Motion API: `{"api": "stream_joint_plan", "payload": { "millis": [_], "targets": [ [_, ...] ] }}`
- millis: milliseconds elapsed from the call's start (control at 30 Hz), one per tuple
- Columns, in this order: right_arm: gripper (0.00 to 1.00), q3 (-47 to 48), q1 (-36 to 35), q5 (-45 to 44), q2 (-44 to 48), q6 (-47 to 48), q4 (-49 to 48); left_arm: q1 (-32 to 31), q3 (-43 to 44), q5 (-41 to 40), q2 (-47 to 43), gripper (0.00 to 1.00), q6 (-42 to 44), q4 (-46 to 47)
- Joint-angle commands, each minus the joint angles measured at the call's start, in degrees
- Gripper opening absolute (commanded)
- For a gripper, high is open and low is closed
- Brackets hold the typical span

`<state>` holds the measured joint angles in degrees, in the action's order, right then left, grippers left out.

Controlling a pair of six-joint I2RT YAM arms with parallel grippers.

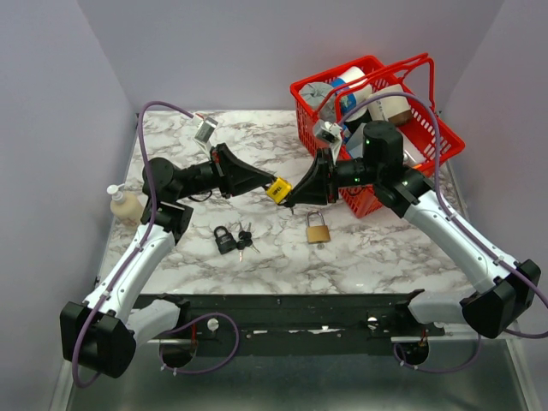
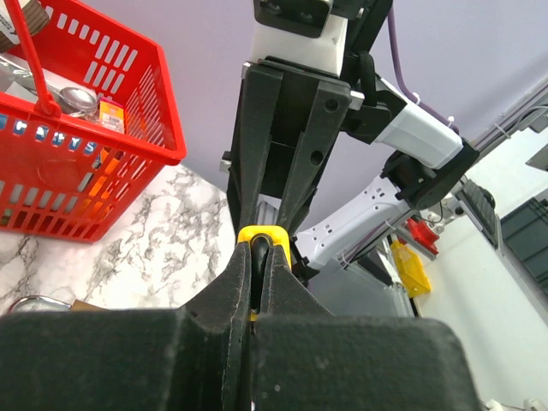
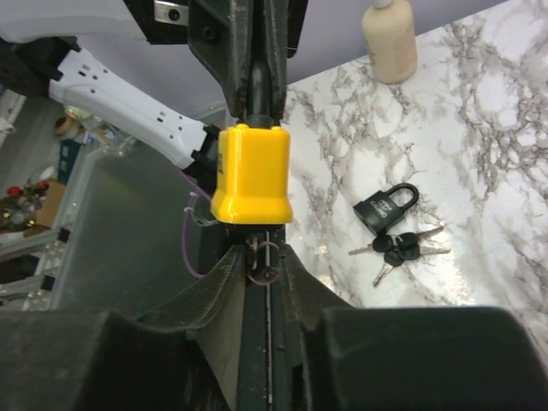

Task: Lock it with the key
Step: Lock the lock.

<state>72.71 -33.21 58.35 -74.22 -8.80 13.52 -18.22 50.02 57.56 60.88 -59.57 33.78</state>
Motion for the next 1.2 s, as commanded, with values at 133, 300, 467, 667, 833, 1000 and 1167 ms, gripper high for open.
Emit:
{"api": "stream_joint_plan", "payload": {
  "millis": [133, 300, 467, 667, 833, 1000, 1167],
  "targets": [
    [0.19, 1.30, -0.89, 3.53, -0.23, -1.57, -2.18, -0.06, 1.40, -0.08, -0.50, 0.00, -1.07, 4.19],
    [0.01, 0.68, -0.89, 3.27, -0.23, -1.31, -1.57, -0.06, 2.10, -0.43, -0.33, 0.00, -0.90, 4.19],
    [0.01, -0.72, -0.80, 3.00, 0.47, -1.49, -1.48, 1.86, 2.89, -0.43, 0.46, 0.00, -1.34, 4.54],
    [0.01, -4.32, 0.16, 2.30, 2.06, -1.22, -0.34, 6.88, 4.73, 1.59, 1.96, 0.00, -4.24, 7.97],
    [0.01, -7.83, 0.95, 2.73, 2.58, -0.08, 0.63, 9.07, 6.84, 2.56, 2.57, 0.00, -4.68, 8.76],
    [0.01, -8.98, 0.78, 2.65, 2.50, 2.11, 1.69, 9.78, 7.90, 2.91, 3.28, 0.00, -5.38, 9.64],
    [0.05, -6.45, 0.87, 2.74, 1.44, 2.91, 2.21, 9.87, 7.72, 3.26, 3.02, 0.00, -5.91, 9.90]
  ]
}}
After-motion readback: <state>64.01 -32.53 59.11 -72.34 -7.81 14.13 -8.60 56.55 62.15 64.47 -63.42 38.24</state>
